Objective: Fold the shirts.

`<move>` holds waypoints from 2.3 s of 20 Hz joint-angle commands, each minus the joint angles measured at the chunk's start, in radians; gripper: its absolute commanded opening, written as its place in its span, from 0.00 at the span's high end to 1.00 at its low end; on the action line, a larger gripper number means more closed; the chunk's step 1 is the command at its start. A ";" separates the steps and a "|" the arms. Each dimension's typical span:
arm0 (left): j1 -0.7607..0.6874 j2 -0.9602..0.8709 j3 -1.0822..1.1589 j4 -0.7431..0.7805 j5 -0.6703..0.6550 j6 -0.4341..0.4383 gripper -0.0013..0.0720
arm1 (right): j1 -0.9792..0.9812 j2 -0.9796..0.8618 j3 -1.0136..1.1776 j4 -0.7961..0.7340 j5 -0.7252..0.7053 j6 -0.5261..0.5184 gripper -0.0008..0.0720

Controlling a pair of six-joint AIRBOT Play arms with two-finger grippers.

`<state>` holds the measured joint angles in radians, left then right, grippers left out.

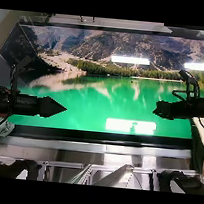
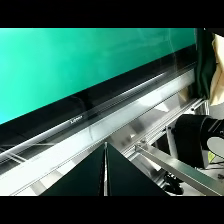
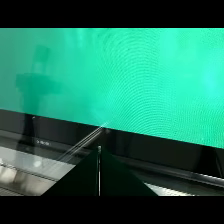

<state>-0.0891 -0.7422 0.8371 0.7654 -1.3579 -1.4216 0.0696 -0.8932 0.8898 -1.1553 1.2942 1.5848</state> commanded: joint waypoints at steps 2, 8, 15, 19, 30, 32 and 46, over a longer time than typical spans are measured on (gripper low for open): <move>0.015 0.003 0.000 0.003 0.001 0.000 0.96 | 0.001 -0.001 0.000 0.000 0.000 0.000 0.96; 0.418 -0.093 0.286 0.388 0.024 0.007 0.01 | 0.001 -0.001 0.000 0.000 0.000 0.000 0.96; 1.082 -0.397 0.359 0.480 0.068 -0.059 0.02 | 0.001 -0.001 0.000 0.000 0.000 0.000 0.96; 1.204 -0.581 0.314 0.438 0.168 0.010 0.02 | 0.001 -0.001 0.000 0.000 -0.002 0.000 0.96; 1.057 -1.036 0.676 0.438 0.106 0.059 0.85 | 0.001 -0.021 0.000 0.015 -0.064 0.001 0.96; 1.007 -1.092 0.710 0.435 0.058 0.071 0.96 | 0.001 -0.021 0.000 0.015 -0.064 0.000 0.96; 0.244 -0.702 1.014 -0.226 -0.140 0.171 0.96 | 0.001 -0.021 0.000 0.014 -0.063 0.000 0.96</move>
<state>0.3706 -1.5291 1.8008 0.4892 -1.5318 -1.2404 0.0696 -0.9142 0.8898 -1.1408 1.2304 1.5852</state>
